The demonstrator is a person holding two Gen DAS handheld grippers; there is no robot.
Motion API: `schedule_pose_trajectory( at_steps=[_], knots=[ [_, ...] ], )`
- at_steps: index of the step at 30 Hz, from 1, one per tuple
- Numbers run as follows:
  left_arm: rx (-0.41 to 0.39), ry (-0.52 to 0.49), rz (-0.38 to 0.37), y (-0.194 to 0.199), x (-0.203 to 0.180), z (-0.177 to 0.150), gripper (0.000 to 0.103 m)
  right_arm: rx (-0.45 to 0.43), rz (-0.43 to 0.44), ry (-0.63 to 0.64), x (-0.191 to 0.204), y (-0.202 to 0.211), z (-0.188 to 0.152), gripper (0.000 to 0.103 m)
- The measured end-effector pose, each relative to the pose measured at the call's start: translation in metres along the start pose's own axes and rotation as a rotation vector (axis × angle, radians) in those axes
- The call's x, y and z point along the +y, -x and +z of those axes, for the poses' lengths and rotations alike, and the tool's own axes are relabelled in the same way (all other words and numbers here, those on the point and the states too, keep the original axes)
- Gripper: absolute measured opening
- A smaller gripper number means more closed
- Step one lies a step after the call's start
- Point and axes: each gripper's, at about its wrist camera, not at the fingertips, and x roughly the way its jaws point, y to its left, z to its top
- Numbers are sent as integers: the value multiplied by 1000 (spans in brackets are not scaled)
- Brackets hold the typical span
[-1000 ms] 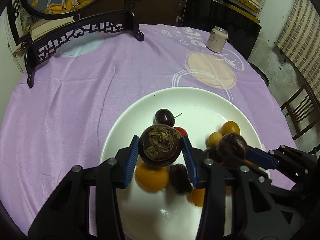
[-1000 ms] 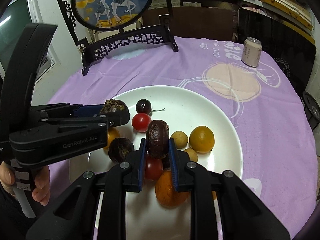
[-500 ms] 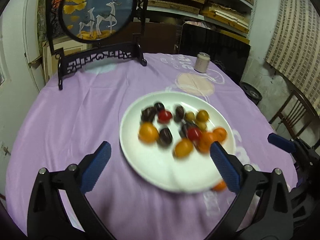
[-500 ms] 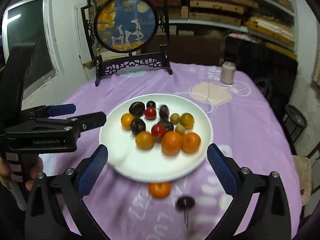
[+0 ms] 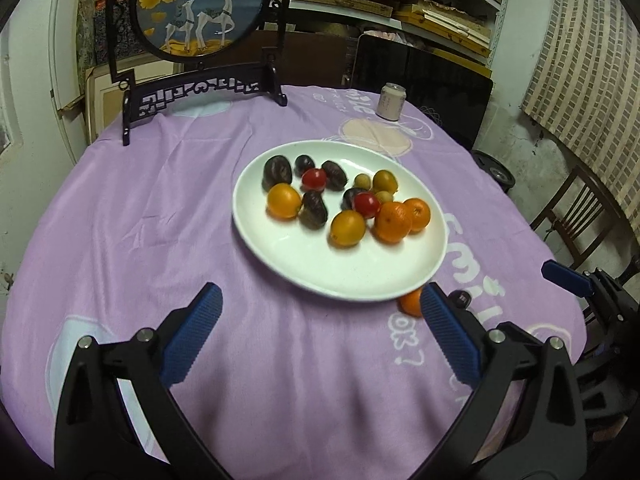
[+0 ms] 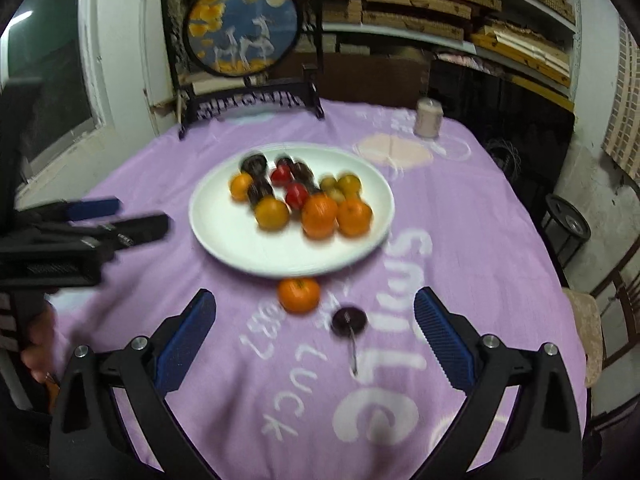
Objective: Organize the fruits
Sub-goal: 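Grasp a dark cherry with the right tool while the left tool grasps a tangerine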
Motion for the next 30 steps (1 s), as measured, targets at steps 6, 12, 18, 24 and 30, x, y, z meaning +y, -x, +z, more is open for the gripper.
schedule_pose_trajectory(
  at_steps=[6,12,18,24,30],
  knots=[
    [56,-4,-4,-12,3,-19,101,87,43,-40,-14,-29,-17,76],
    [80,-9,-7,-14,-5,-26,101,208,48,-66,-27,-82,-21,28],
    [127,-47,-23,-27,-35,-31,101,162,70,-89,-38,-59,-23,1],
    [178,-92,-12,-61,-75,-30,101,148,97,-116,-57,-42,-29,1],
    [212,-68,1,-92,-100,-29,80,78,78,-128,-83,-10,-35,1]
  ],
)
